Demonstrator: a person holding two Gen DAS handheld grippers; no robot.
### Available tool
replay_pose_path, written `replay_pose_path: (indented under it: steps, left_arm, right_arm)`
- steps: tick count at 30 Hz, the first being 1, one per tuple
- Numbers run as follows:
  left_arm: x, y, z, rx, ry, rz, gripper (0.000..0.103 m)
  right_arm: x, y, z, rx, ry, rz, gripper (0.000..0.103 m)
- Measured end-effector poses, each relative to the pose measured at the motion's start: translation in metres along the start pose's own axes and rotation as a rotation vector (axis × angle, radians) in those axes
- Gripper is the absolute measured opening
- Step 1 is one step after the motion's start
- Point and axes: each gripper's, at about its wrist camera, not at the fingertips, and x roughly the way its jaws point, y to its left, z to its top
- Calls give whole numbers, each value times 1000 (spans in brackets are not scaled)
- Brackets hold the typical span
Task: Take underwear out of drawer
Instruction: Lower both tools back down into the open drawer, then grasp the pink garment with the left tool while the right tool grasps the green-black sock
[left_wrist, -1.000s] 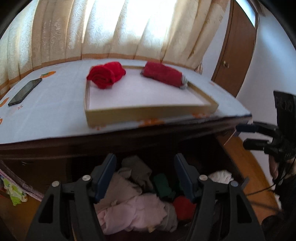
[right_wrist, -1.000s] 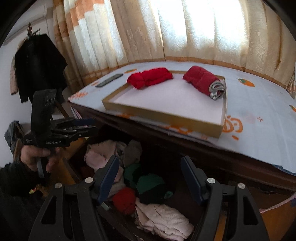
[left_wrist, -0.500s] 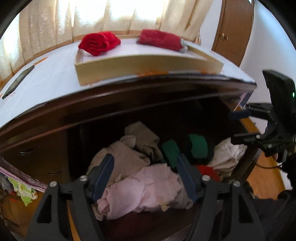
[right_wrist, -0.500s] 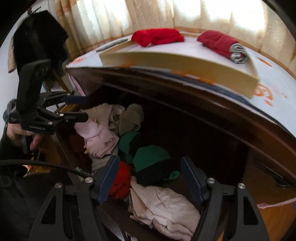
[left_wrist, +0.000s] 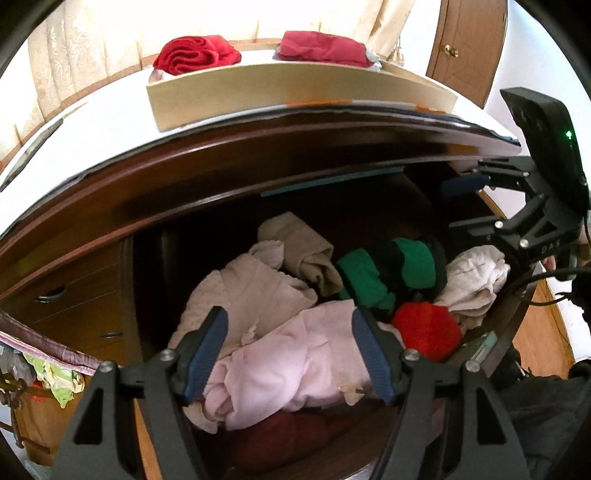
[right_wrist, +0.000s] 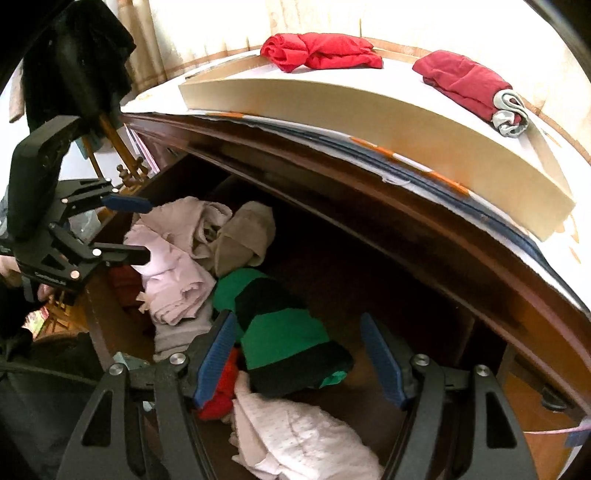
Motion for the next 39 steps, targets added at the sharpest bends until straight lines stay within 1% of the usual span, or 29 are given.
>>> replay_pose_path:
  steps: [6,14,24,25,28,32,35,39]
  left_arm:
    - [6,-1,2,16,22,7,70]
    - [16,-4,8,76,60,33,71]
    - [37,3,22,132,142,58,72]
    - [40,3,23,145,163,52,72]
    - [42,0,22,177,188,19,72]
    - [41,-14,15,243,220,-30,72]
    - [45,-19,12,259,247,-57,72]
    - [56,-23,11,262,277,-70,72]
  right_arm:
    - [15,8,5,-47,38,1,71]
    - [41,28,8,-112,84,-3,71]
    - [68,35,13,-136,153,-11,71]
    - [70,36,13,-140,160,-11,71]
    - [77,39,13,-148,195,-7,71]
    - [88,38,10,-148,247,8,71]
    - [97,39,10,-155,286,13,71]
    - [103,37,7,-160,309,18,71]
